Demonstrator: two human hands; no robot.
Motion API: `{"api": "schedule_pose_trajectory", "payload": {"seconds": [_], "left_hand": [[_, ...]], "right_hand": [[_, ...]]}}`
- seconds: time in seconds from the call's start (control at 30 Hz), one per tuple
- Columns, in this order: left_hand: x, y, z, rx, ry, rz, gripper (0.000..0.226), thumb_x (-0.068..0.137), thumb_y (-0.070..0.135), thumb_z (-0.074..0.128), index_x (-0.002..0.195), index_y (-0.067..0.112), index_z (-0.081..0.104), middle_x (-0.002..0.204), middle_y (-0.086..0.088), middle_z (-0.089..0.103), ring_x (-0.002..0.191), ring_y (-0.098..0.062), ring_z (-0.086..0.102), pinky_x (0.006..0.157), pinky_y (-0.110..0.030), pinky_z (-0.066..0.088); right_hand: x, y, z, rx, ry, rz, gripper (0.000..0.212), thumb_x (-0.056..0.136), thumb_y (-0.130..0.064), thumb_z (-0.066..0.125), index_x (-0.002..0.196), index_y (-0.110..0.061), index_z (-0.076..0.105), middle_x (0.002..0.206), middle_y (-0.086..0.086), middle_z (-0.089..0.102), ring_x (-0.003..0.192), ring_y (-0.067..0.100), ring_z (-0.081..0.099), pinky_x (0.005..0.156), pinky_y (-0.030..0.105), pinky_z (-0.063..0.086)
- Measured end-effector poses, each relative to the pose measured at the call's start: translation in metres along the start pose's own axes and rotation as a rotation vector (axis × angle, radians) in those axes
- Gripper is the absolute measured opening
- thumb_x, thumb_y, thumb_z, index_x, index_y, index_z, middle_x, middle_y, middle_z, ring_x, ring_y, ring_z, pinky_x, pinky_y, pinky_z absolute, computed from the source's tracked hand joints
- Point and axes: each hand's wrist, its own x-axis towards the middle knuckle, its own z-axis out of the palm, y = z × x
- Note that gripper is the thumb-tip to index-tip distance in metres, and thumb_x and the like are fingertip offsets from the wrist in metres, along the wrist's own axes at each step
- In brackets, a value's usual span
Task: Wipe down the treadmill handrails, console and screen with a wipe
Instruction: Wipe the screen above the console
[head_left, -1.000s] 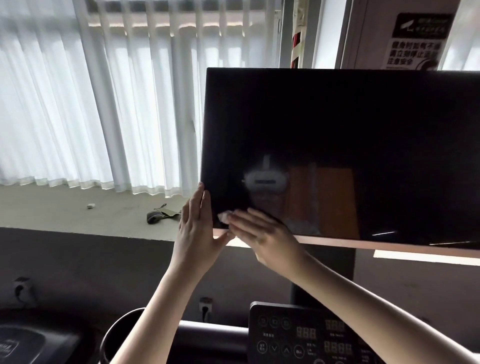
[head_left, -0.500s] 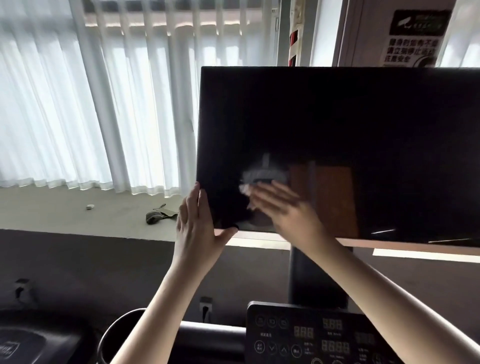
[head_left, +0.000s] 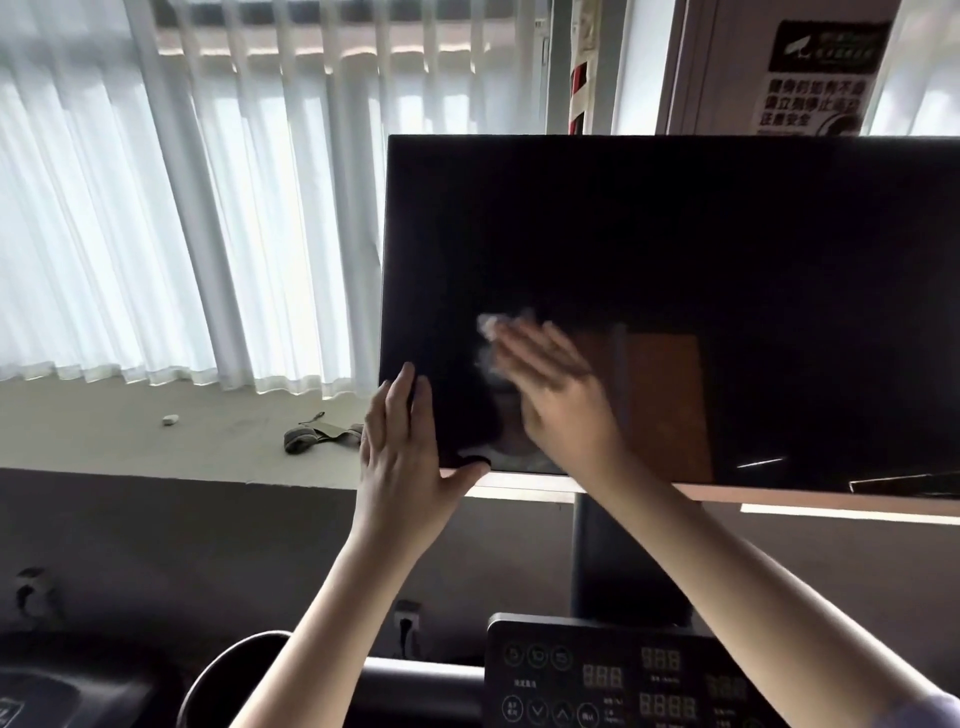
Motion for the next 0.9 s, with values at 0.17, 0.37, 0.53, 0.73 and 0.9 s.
{"api": "schedule_pose_trajectory", "payload": {"seconds": [0.17,0.37,0.53,0.73,0.9], "left_hand": [[-0.001,0.001,0.004,0.013,0.006,0.038,0.091,0.075,0.061,0.048,0.139,-0.004,0.040,0.149,-0.016,0.032,0.134,-0.032,0.028,0.104,-0.049,0.037],[0.000,0.002,0.003,0.025,0.003,0.068,0.088,0.076,0.056,0.056,0.139,-0.003,0.039,0.148,-0.015,0.033,0.133,-0.031,0.030,0.106,-0.044,0.031],[0.000,0.003,0.003,0.047,-0.017,0.059,0.089,0.074,0.050,0.063,0.140,-0.005,0.039,0.148,-0.017,0.035,0.134,-0.031,0.029,0.106,-0.045,0.033],[0.000,0.008,0.006,0.094,-0.017,0.030,0.088,0.080,0.061,0.043,0.141,-0.002,0.035,0.149,-0.017,0.034,0.133,-0.033,0.032,0.107,-0.046,0.032],[-0.002,0.009,0.009,0.108,-0.005,0.025,0.089,0.079,0.061,0.043,0.141,-0.001,0.032,0.149,-0.016,0.032,0.132,-0.034,0.033,0.106,-0.048,0.035]], "right_hand": [[0.016,0.018,-0.004,-0.031,-0.137,-0.240,0.046,0.081,0.003,0.037,0.112,-0.003,0.070,0.127,0.010,0.063,0.118,0.027,0.060,0.108,0.042,0.039],[0.038,0.010,0.006,-0.073,0.056,-0.029,0.044,0.082,0.004,0.037,0.112,0.002,0.069,0.128,0.016,0.062,0.118,0.032,0.059,0.108,0.041,0.034],[0.049,0.031,-0.001,-0.150,0.038,-0.228,0.038,0.087,-0.002,0.040,0.109,-0.001,0.071,0.123,0.013,0.065,0.112,0.029,0.064,0.105,0.040,0.040],[0.065,0.023,0.010,-0.137,0.047,-0.085,0.040,0.087,-0.003,0.037,0.111,0.001,0.070,0.126,0.013,0.063,0.117,0.029,0.061,0.106,0.040,0.040],[0.091,0.055,-0.006,-0.180,0.099,-0.044,0.037,0.083,-0.002,0.044,0.107,0.000,0.071,0.120,0.012,0.067,0.109,0.030,0.065,0.105,0.037,0.039]]}}
